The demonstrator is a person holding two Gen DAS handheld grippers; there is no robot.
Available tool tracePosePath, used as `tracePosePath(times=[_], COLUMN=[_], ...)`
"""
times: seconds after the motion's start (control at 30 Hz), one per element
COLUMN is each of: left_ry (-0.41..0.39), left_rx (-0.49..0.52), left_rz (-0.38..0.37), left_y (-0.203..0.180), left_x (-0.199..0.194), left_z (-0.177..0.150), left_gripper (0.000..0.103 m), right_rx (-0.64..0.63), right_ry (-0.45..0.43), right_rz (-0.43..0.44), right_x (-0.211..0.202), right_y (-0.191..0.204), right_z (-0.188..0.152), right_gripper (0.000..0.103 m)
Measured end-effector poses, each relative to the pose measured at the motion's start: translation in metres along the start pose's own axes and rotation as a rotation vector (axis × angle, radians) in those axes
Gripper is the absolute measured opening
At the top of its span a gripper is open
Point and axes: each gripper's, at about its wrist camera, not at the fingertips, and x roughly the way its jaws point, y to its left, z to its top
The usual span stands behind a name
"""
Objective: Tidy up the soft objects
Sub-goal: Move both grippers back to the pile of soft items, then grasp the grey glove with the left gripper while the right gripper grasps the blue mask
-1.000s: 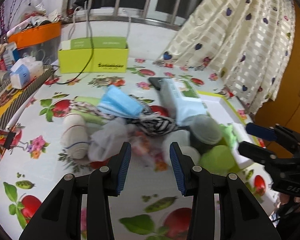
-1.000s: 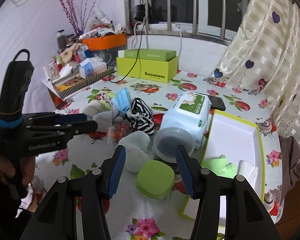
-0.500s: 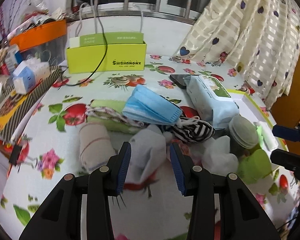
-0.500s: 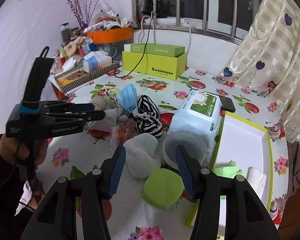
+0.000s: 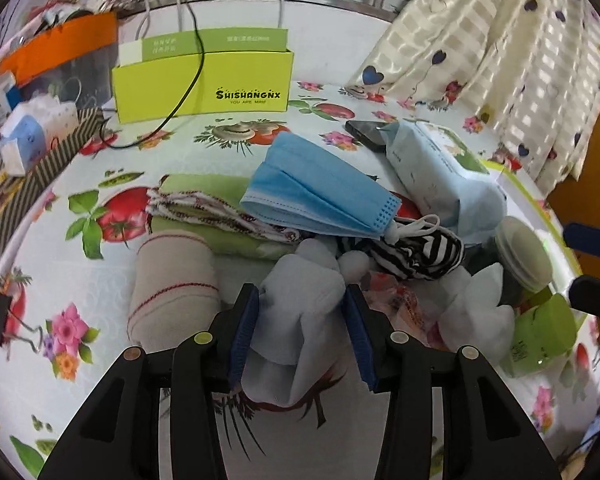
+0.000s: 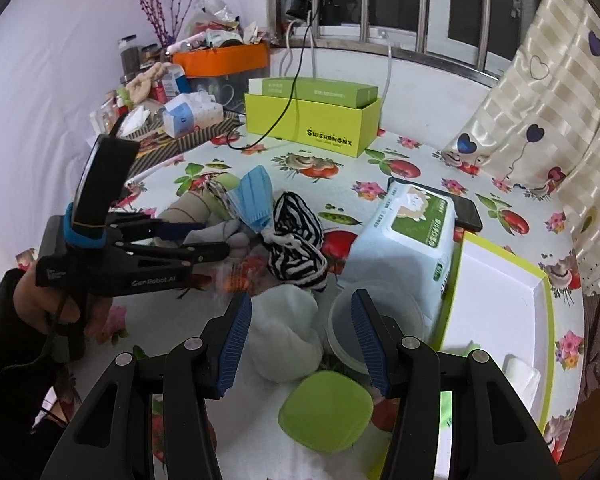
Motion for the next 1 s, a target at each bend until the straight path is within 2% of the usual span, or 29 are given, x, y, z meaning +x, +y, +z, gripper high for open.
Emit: tracePosePath(times=[0.1,0.2,0.5,0.67,0.73,0.9,1.0], left_ry=[-0.011,-0.02,-0.065,-0.104,-0.112,-0.12,-0.125], left_rx=[-0.025,-0.05,-0.106,-0.125,-0.139,-0.164,-0.169], left_rz=[-0.006,-0.028,-0.071,-0.077,-0.072,-0.072,-0.074], left_y=[0.003,0.006,0.013,0.02,0.025,0.035,0.037], left_x=[-0.005,-0.011,-0.037,-0.055,-0.058,-0.062,-0.063], left_z=[-0.004,-0.007,-0.016,-0.019,-0.02,-0.022,-0.023], left_gripper=[0.031,0.027,0.025,0.025,0.025,0.025,0.025], right_rx=[-0.002,-0.008,-0.089,-0.116,-0.123,-0.139,-0.139], right_ry=[-0.003,0.003,0.036,0.102,0.14,0.213,0.239], right_rz=[0.011,0.021,0.067,0.098,0.111,0.115,0.11], right_x=[0.004,0.01,0.035,0.068,0.087,0.124,0.137], right_y=[0.001,0.003,0.021,0.027,0.03,0.034,0.034], right_z=[0.007,0.014,0.051,0.072,0.08,0.089,0.089], right_gripper=[0.051,0.051,0.051,0.042,0.034,0.03,0.017])
